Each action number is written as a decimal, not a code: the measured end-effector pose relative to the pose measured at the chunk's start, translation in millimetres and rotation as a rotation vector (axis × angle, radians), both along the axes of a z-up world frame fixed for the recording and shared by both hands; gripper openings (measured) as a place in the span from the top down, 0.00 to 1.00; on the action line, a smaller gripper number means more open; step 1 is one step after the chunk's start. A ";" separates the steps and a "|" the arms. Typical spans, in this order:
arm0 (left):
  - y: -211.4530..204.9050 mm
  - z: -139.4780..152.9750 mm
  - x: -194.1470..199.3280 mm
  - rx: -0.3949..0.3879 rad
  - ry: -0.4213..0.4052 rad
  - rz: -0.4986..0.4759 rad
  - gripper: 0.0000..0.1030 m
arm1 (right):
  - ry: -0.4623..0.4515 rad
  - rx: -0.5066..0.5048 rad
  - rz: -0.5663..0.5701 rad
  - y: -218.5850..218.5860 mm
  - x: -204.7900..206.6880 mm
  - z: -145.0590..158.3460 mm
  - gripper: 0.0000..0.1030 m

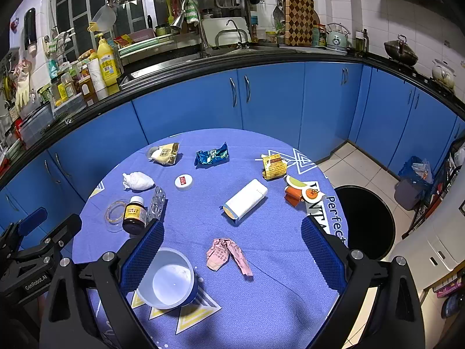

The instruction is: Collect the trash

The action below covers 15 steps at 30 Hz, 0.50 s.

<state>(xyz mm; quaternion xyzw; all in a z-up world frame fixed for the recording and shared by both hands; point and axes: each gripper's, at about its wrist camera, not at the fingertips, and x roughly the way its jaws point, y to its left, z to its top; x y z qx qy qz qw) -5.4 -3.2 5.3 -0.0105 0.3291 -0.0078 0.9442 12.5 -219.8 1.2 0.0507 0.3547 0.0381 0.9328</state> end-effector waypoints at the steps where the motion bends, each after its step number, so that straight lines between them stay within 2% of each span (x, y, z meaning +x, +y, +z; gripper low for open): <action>1: 3.2 -2.6 2.3 0.002 0.001 0.001 0.03 | 0.001 -0.001 0.000 0.0 0.0 0.0 0.10; 15: 2.8 -2.0 2.2 0.000 0.002 0.001 0.03 | 0.004 0.005 0.002 0.7 -1.4 0.8 0.10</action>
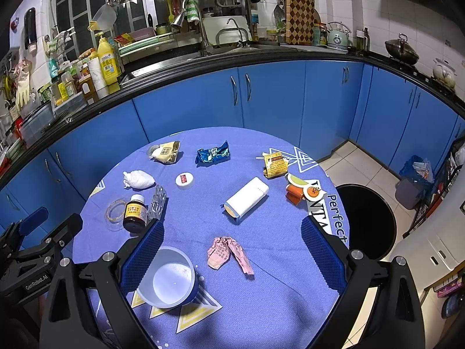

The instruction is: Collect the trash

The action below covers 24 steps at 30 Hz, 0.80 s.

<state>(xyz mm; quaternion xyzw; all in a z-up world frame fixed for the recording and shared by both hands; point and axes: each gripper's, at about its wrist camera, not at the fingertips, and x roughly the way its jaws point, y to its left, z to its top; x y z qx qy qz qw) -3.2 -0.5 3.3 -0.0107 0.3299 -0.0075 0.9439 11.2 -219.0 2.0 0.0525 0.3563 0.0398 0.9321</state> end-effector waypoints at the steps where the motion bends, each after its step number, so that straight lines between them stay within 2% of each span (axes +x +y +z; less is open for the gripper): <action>1: 0.3 -0.2 0.2 0.000 0.000 0.000 0.03 | 0.000 0.000 0.000 -0.1 0.1 -0.3 0.10; 24: -4.5 -2.1 -2.2 -0.002 0.002 -0.001 0.03 | 0.000 0.000 0.000 1.1 0.6 -0.7 0.10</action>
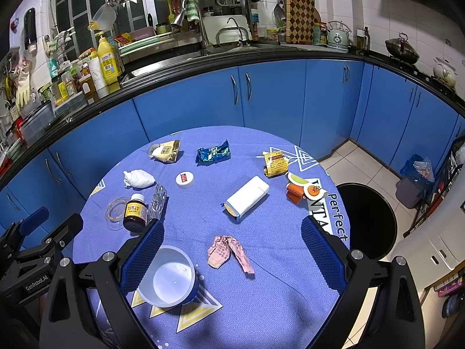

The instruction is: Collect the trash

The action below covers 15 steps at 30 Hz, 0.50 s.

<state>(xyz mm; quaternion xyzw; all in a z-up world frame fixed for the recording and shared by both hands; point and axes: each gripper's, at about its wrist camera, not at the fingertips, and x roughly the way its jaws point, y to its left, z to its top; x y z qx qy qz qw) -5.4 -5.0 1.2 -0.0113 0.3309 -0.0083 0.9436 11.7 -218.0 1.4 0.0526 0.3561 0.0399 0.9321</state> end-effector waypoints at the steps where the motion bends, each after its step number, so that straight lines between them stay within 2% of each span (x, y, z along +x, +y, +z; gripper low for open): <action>1: -1.2 -0.1 -0.7 0.000 0.000 0.000 0.03 | 0.000 0.000 0.000 -0.8 0.4 -0.7 0.10; 15: -5.5 -8.3 1.5 -0.005 0.008 0.003 0.03 | 0.003 -0.002 -0.001 -0.6 1.2 -1.0 0.10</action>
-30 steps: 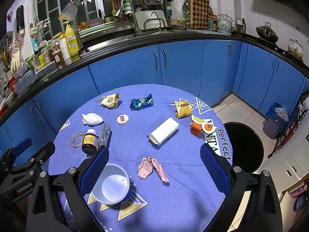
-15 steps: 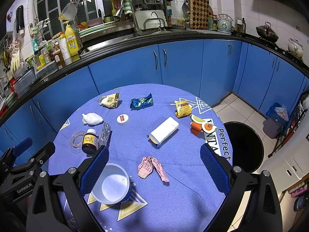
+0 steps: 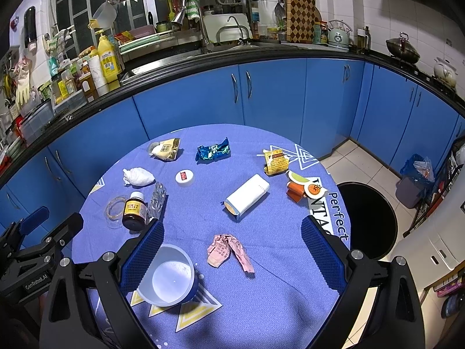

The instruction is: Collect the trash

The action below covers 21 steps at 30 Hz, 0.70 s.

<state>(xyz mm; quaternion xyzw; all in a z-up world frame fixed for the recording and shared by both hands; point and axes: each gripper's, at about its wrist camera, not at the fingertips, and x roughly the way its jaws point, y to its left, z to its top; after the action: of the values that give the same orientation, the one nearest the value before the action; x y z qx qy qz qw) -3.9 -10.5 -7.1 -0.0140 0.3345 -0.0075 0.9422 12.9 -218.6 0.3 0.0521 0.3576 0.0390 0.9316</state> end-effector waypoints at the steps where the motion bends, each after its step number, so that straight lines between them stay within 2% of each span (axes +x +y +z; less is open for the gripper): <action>1: 0.7 -1.3 0.6 -0.003 0.004 0.003 0.03 | 0.002 0.000 -0.002 0.1 0.1 -0.1 0.10; 4: 4.0 -5.1 3.8 -0.014 0.019 0.010 0.03 | 0.006 -0.020 -0.012 0.0 -1.2 -6.5 0.10; 6: 6.0 -7.0 6.3 -0.020 0.029 0.013 0.03 | 0.011 -0.030 -0.012 0.3 3.1 -22.8 0.10; 13: 8.8 -19.0 12.1 -0.038 0.077 0.012 0.03 | 0.048 -0.053 -0.020 -5.6 12.1 -36.9 0.10; 18: 2.1 -37.8 12.7 -0.065 0.147 -0.049 0.03 | 0.095 -0.068 -0.047 -15.2 18.0 -55.4 0.10; 21: -14.0 -52.1 13.5 -0.022 0.190 -0.100 0.03 | 0.117 -0.067 -0.063 -23.7 20.4 -66.9 0.10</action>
<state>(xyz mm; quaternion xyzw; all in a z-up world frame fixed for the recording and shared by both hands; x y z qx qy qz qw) 9.6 -24.5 -59.2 -0.0084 0.4227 -0.0570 0.9044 33.3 -242.2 -66.5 0.0341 0.4107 -0.0054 0.9111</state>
